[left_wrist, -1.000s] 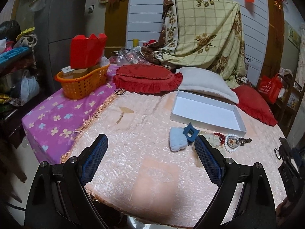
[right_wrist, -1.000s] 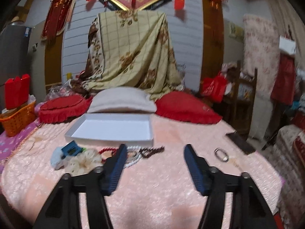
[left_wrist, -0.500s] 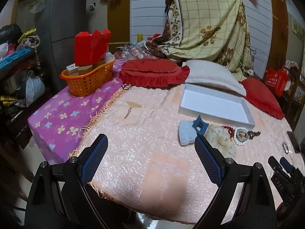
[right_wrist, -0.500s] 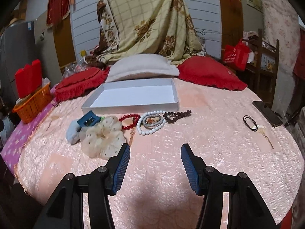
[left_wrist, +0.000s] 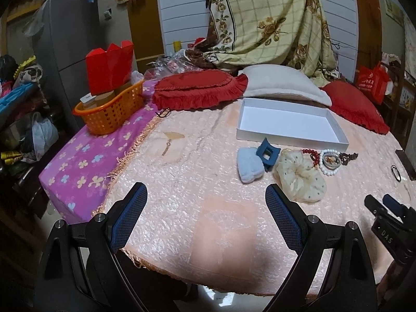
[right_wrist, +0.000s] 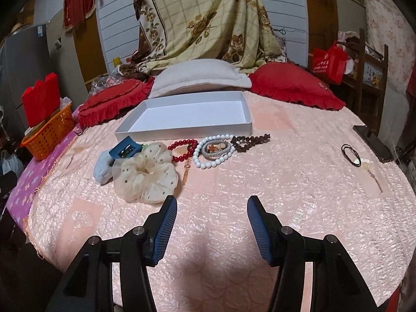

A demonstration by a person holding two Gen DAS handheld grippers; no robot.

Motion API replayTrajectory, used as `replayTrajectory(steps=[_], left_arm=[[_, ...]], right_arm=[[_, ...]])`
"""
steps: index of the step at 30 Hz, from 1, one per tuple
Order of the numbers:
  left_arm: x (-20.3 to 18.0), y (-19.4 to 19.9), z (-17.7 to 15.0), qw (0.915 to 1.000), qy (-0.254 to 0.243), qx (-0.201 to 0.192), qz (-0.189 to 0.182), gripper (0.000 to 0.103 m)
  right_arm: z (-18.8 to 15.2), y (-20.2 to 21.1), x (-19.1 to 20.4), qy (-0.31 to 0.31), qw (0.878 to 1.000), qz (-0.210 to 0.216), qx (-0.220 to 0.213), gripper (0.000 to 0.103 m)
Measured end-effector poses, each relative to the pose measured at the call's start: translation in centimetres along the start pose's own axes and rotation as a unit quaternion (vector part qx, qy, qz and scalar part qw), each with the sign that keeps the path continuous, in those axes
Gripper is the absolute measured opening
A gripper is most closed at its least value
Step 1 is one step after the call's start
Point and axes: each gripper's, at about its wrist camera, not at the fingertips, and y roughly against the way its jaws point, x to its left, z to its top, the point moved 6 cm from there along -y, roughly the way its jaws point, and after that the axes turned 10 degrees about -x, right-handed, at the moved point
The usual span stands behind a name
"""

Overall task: Organize jewelry
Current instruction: 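Move both tools toward the jewelry lying beside the white box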

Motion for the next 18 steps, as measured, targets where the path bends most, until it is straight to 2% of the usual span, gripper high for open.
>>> replayTrajectory(steps=[1, 4, 5, 18], left_arm=[[-0.04, 0.02, 0.04, 1.0, 0.001, 0.0, -0.001, 0.093], [-0.08, 0.04, 0.18, 1.0, 0.002, -0.001, -0.004, 0.093], [-0.13, 0.0, 0.17, 1.0, 0.003, 0.001, -0.005, 0.093], [-0.03, -0.34, -0.45, 0.9997, 0.012, 0.017, -0.013, 0.093]], right_arm=[[-0.01, -0.02, 0.05, 0.0, 1.0, 0.0, 0.0, 0.056], [0.07, -0.03, 0.13, -0.004, 1.0, -0.001, -0.004, 0.07], [0.14, 0.05, 0.08, -0.006, 1.0, -0.001, -0.007, 0.071], [-0.46, -0.14, 0.4, -0.001, 1.0, 0.003, 0.001, 0.071]])
